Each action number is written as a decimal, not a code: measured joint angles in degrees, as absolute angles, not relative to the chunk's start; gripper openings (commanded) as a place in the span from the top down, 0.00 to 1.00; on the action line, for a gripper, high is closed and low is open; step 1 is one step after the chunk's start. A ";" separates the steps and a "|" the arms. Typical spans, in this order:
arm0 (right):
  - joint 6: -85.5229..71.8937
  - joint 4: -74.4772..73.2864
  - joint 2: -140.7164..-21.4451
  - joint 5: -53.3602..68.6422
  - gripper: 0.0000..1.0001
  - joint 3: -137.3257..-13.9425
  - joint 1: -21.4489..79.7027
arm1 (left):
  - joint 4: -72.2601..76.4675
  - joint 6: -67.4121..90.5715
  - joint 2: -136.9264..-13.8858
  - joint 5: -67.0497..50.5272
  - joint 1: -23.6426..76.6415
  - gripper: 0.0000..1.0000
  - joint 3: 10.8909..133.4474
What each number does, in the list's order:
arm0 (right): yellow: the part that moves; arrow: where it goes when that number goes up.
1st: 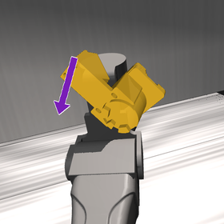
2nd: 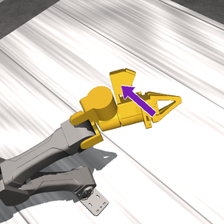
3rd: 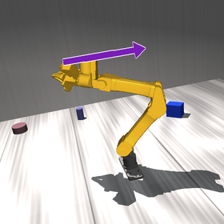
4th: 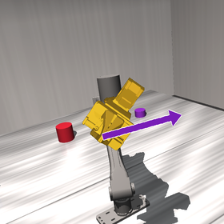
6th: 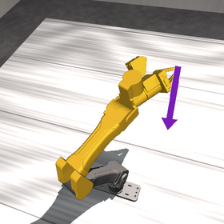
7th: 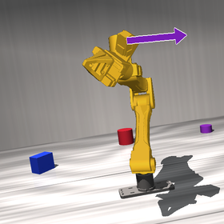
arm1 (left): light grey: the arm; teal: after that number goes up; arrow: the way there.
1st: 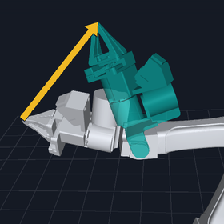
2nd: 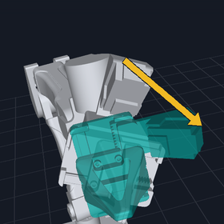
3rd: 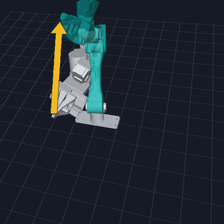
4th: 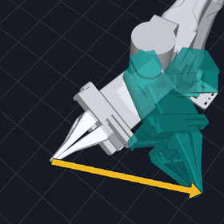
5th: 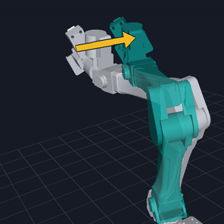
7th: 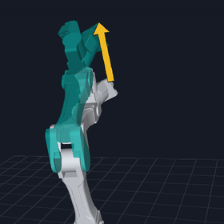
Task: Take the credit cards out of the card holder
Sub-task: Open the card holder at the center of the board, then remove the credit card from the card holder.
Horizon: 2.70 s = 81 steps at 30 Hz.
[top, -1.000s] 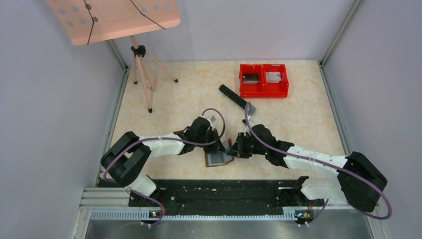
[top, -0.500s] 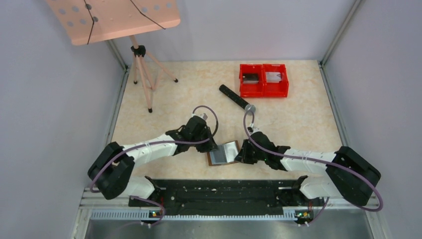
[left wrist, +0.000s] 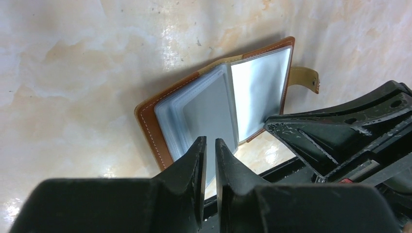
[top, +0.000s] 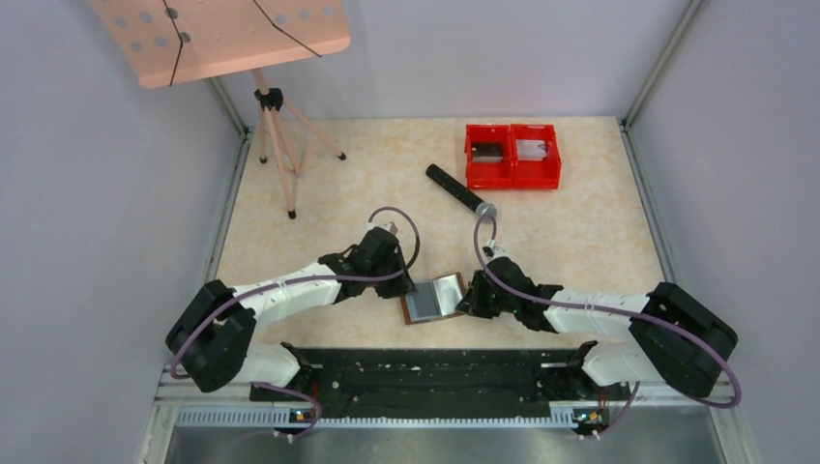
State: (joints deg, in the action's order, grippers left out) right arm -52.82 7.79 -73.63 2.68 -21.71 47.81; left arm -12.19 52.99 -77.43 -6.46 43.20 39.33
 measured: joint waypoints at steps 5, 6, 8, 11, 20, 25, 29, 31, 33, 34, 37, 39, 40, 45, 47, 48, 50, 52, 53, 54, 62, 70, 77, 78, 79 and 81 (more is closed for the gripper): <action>-53.49 8.99 -73.60 2.52 0.98 -20.99 47.81 | -13.85 52.77 -77.54 -5.41 43.20 0.83 39.27; -53.67 9.02 -73.60 2.52 0.98 -20.99 47.81 | -14.22 52.75 -77.54 -5.21 43.20 0.83 39.27; -53.78 9.02 -73.60 2.50 0.98 -20.97 47.81 | -14.70 52.77 -77.52 -5.02 43.20 0.83 39.24; -53.84 9.02 -73.60 2.50 0.98 -20.97 47.81 | -15.11 52.80 -77.52 -4.99 43.20 0.83 38.92; -53.87 9.04 -73.60 2.50 0.98 -20.97 47.81 | -15.77 52.82 -77.49 -4.84 43.20 0.85 37.71; -54.04 9.28 -73.60 2.50 0.98 -20.80 47.81 | -15.77 52.84 -77.49 -4.84 43.20 0.87 37.71; -54.19 10.11 -73.56 2.50 0.98 -20.34 47.81 | -16.01 52.86 -77.45 -4.78 43.20 0.88 37.69; -54.24 10.33 -73.56 2.50 0.98 -20.25 47.81 | -16.16 52.88 -77.25 -4.67 43.20 0.89 37.54; -54.24 10.35 -73.54 2.52 0.98 -20.25 47.81 | -16.27 53.08 -77.08 -4.62 43.20 0.89 37.28; -54.24 10.35 -73.54 2.52 0.98 -20.25 47.81 | -16.38 53.23 -77.08 -4.62 43.22 0.89 37.21; -54.26 10.35 -73.56 2.52 0.98 -20.25 47.81 | -16.38 53.49 -77.08 -4.62 43.22 0.89 37.01; -54.26 10.35 -73.56 2.52 0.98 -20.25 47.81 | -16.32 53.65 -77.08 -4.67 43.22 0.89 36.91; -54.24 10.37 -73.54 2.55 0.98 -20.25 47.81 | -16.25 53.67 -77.08 -4.69 43.22 0.89 36.84; -54.24 10.48 -73.56 2.61 0.97 -20.23 47.81 | -14.87 53.82 -77.19 -5.26 43.22 0.88 36.25; -54.22 10.52 -73.56 2.68 0.97 -20.23 47.81 | -14.17 53.87 -77.45 -5.54 43.22 0.88 36.25; -54.22 10.55 -73.56 2.76 0.97 -20.23 47.81 | -14.00 53.87 -77.56 -5.65 43.22 0.88 36.25; -54.15 10.55 -73.56 3.03 0.96 -20.23 47.81 | -13.50 53.87 -77.80 -5.76 43.22 0.88 36.25; -54.08 10.55 -73.56 3.18 0.96 -20.23 47.81 | -13.32 53.87 -78.06 -5.80 43.20 0.88 36.25; -54.06 10.55 -73.56 3.31 0.96 -20.23 47.81 | -13.30 53.84 -78.17 -5.96 43.20 0.88 36.25; -54.04 10.55 -73.56 3.36 0.96 -20.23 47.81 | -13.30 53.84 -78.28 -6.04 43.20 0.88 36.25; -52.95 10.48 -73.56 4.51 0.89 -20.25 47.81 | -13.32 53.80 -78.30 -6.87 43.22 0.88 36.58; -49.23 6.98 -73.56 5.19 0.66 -23.27 47.81 | -13.23 52.97 -80.18 -8.05 43.22 0.88 39.03; -46.87 8.82 -74.81 7.16 0.37 -24.47 47.88 | -13.02 52.51 -81.17 -8.23 43.22 0.88 39.68; -46.78 9.52 -75.09 7.53 0.34 -24.49 47.90 | -12.99 52.51 -81.17 -8.23 43.22 0.88 39.70; -46.54 10.57 -75.26 7.92 0.31 -24.56 48.05 | -12.88 52.53 -81.17 -8.32 43.22 0.88 39.70; -46.50 11.29 -75.75 7.99 0.27 -24.93 48.38 | -12.64 52.56 -81.17 -8.45 43.22 0.88 39.70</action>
State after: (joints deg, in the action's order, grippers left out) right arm -46.50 11.29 -75.75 7.99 -24.93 48.38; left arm -12.64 52.56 -81.17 -8.45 43.22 39.70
